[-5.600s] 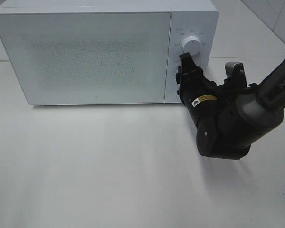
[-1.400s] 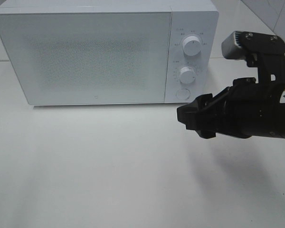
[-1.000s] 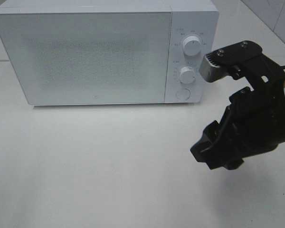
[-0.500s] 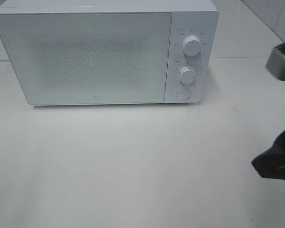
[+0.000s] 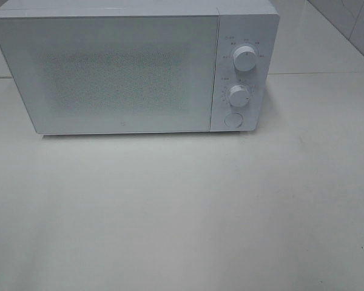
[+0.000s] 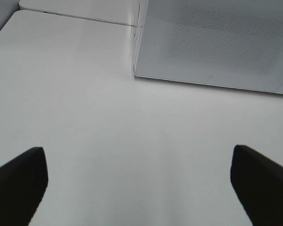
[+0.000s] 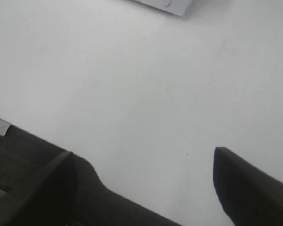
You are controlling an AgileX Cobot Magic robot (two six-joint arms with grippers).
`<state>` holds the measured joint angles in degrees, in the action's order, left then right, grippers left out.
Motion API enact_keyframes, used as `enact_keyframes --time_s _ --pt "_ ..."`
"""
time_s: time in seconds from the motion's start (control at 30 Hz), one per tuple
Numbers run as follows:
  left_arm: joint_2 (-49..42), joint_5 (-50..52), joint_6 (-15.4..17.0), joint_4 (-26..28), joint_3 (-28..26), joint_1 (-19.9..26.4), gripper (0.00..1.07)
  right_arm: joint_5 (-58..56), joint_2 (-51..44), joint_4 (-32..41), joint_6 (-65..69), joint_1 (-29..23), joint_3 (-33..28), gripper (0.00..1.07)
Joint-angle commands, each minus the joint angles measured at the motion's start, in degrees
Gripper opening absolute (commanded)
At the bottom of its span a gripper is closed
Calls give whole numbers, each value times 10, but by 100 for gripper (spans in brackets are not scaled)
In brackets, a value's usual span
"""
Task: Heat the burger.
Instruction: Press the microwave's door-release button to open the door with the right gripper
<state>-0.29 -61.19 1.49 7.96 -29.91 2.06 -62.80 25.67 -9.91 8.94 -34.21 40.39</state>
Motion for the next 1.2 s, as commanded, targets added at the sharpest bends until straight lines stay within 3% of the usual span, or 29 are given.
enact_keyframes --time_s 0.03,0.5,0.77,1.2 --pt "-11 0 -1 -1 3 2 98 -7 -50 -18 -7 64 -2 76" --pt "-11 0 -1 -1 3 2 98 70 -215 22 -45 225 -114 76" --pt "-11 0 -1 -1 3 2 98 79 -273 29 -55 264 -121 76" --pt "-11 0 -1 0 3 2 98 79 -273 30 -55 266 -121 75"
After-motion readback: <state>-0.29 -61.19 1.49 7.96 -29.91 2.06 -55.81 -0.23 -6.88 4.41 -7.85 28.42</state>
